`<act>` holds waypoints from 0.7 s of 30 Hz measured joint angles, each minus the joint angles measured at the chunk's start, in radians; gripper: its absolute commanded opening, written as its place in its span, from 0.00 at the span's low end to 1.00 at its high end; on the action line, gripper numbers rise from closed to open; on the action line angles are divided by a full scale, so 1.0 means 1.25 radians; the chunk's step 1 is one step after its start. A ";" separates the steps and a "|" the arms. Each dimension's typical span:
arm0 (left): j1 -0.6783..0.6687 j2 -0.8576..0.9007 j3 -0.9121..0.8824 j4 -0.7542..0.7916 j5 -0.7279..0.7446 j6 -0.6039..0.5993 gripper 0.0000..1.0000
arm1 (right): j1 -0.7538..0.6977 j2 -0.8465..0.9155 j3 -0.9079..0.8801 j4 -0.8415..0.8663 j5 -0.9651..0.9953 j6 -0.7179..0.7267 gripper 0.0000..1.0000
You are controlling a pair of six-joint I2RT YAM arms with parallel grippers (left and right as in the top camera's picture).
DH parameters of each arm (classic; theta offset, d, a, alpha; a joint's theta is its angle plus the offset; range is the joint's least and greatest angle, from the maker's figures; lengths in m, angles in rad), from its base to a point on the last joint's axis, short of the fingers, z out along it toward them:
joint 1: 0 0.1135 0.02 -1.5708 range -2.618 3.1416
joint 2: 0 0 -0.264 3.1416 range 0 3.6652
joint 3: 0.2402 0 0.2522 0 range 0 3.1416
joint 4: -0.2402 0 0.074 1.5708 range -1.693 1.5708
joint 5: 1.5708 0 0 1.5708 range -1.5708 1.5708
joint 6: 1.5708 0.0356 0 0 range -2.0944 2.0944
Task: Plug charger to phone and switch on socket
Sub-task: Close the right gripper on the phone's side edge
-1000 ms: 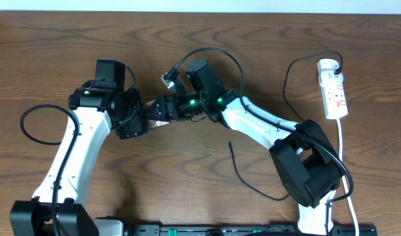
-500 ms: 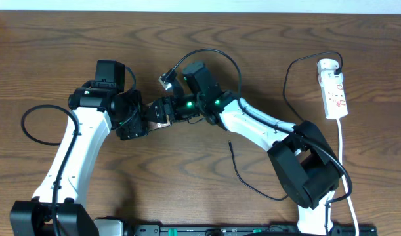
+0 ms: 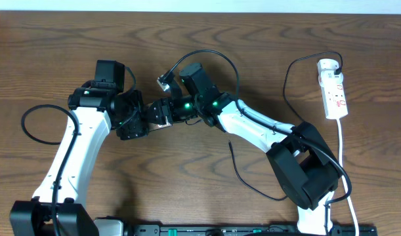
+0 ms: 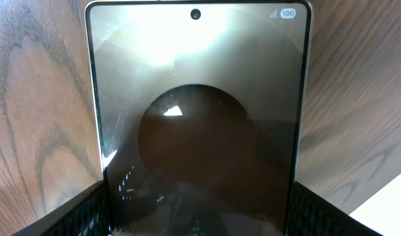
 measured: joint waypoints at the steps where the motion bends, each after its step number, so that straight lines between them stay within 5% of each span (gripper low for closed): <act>1: 0.000 0.000 0.000 0.000 0.000 0.000 0.07 | 0.000 0.000 0.000 0.001 0.000 0.001 0.59; 21: 0.000 0.000 0.000 0.006 0.000 0.000 0.07 | 0.000 0.000 0.000 0.073 -0.039 0.050 0.54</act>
